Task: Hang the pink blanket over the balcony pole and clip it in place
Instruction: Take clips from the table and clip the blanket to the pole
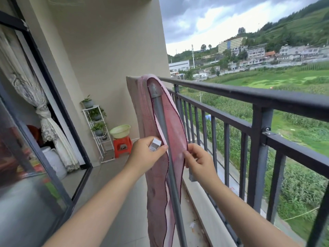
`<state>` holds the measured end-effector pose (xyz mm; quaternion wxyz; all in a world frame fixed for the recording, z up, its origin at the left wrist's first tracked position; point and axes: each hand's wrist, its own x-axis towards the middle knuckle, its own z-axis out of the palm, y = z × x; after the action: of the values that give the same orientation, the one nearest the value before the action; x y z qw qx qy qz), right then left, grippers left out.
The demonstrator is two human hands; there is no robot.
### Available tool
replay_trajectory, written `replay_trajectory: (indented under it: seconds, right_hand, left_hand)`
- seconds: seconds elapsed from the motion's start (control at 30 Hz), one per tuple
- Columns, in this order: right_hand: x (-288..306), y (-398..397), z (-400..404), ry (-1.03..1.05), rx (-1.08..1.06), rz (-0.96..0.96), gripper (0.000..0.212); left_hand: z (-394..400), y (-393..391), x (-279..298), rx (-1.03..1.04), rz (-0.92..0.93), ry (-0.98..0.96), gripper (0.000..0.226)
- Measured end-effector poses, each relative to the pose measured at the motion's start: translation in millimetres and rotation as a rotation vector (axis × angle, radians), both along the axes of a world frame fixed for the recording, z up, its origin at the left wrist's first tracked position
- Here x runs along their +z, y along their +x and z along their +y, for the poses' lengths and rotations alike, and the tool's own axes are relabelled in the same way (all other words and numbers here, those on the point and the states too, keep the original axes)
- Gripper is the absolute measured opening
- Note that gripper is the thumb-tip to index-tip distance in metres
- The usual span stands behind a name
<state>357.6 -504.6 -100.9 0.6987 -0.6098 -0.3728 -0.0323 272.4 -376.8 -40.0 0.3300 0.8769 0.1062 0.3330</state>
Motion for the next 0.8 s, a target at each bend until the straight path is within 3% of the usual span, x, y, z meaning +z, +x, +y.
replay_trajectory:
  seconds: [0.13,0.23,0.33,0.47,0.57,0.63,0.73,0.8]
  right_hand:
    - [-7.9,-7.5,5.3,-0.023,0.028,-0.161,0.017]
    - [-16.5,-10.7,15.8,-0.051,0.03,-0.199,0.036]
    - [-23.3,-14.4,18.7,-0.06,0.045,-0.199,0.037]
    - [-27.9,-18.6,28.7,-0.046,-0.152,-0.202,0.02]
    - [-30.7,-17.0,33.4,-0.007,-0.282,-0.286,0.021]
    - [-30.8,-15.3,30.7,0.004,-0.299,-0.32,0.019]
    - [-30.5,-14.8,25.7,-0.022,-0.279,-0.344,0.024]
    - [-30.4,-15.3,24.0,-0.055,-0.268,-0.356,0.025]
  left_hand:
    - [-8.3,1.8,0.5,-0.069,-0.005,-0.091,0.025]
    - [-8.2,2.8,4.5,-0.049,-0.012,-0.102,0.023]
    - [-3.4,0.8,8.7,-0.094,0.038,-0.15,0.026]
    - [-3.9,1.2,12.0,-0.131,0.099,-0.141,0.017]
    - [-2.3,-2.1,16.3,-0.125,0.116,-0.026,0.004]
    - [3.3,-10.8,23.2,-0.095,-0.009,0.264,0.003]
    - [8.4,-15.7,39.4,-0.126,-0.214,1.084,0.022]
    - [4.1,-11.8,51.6,-0.246,-0.2,1.411,0.029]
